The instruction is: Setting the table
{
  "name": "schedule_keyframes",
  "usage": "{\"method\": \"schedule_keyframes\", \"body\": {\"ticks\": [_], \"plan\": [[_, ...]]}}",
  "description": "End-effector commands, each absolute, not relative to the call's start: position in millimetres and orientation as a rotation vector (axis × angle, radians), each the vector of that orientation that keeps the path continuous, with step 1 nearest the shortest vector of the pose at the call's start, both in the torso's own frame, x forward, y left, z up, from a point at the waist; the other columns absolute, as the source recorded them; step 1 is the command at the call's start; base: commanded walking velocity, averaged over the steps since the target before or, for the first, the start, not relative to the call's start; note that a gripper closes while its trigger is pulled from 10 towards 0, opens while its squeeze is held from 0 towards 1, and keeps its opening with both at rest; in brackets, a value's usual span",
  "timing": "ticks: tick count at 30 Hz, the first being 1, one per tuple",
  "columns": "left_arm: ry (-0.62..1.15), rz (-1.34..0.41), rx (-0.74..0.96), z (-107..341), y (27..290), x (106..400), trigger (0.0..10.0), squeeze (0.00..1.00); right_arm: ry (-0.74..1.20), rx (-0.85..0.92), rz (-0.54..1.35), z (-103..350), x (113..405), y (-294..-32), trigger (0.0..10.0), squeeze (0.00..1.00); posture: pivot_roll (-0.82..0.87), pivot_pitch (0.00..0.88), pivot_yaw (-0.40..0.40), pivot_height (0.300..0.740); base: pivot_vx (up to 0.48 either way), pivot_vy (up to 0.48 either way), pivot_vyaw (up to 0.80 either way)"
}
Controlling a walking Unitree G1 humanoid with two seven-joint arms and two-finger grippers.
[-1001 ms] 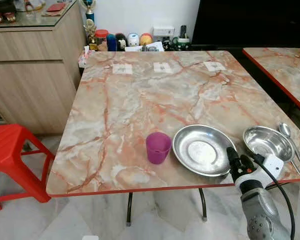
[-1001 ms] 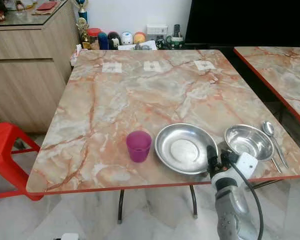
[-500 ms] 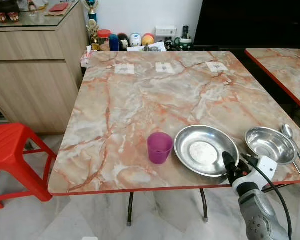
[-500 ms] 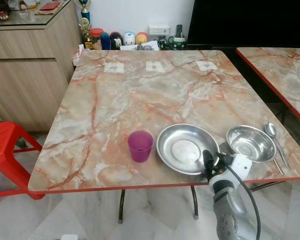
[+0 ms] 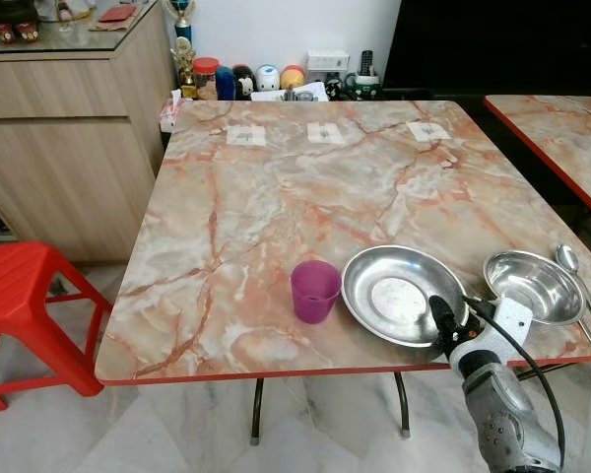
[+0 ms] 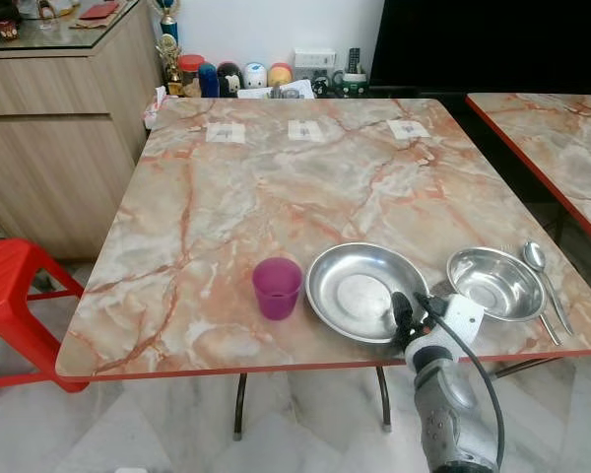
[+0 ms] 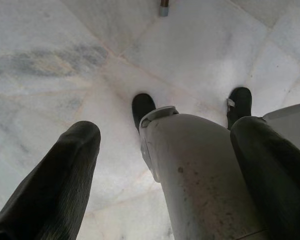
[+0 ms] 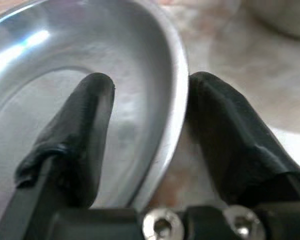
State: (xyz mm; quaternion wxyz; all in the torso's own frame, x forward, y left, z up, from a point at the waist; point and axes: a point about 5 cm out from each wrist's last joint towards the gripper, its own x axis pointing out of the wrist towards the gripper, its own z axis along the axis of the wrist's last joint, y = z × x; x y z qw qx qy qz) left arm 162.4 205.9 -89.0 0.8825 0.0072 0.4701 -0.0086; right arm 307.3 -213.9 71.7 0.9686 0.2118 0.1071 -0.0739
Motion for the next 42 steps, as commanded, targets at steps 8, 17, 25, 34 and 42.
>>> {"method": "schedule_keyframes", "body": {"ticks": [8,17,25,34,42], "plan": [[1.014,-0.021,0.015,-93,208,151,10.0,0.00,0.249,0.398,-0.160,69,310,-214,10.0,0.00,0.03,0.119,-0.070,0.740,0.000,0.000,0.00],[1.018,-0.021,0.015,-94,209,150,10.0,0.00,0.298,0.377,-0.147,62,309,-210,10.0,0.00,0.03,0.121,-0.071,0.740,0.000,0.000,0.00],[1.020,-0.021,0.018,-94,209,149,10.0,0.00,0.306,0.375,-0.142,60,309,-208,4.2,0.00,0.03,0.123,-0.072,0.740,0.000,0.000,0.00],[1.017,-0.024,0.019,-94,208,151,10.0,0.00,0.285,0.379,-0.144,63,311,-208,0.0,0.00,0.03,0.123,-0.073,0.740,0.000,0.000,0.00],[1.012,-0.026,0.020,-93,206,152,10.0,0.00,0.261,0.361,-0.159,66,313,-209,0.0,0.00,0.03,0.124,-0.073,0.740,0.000,0.000,0.00]]}}
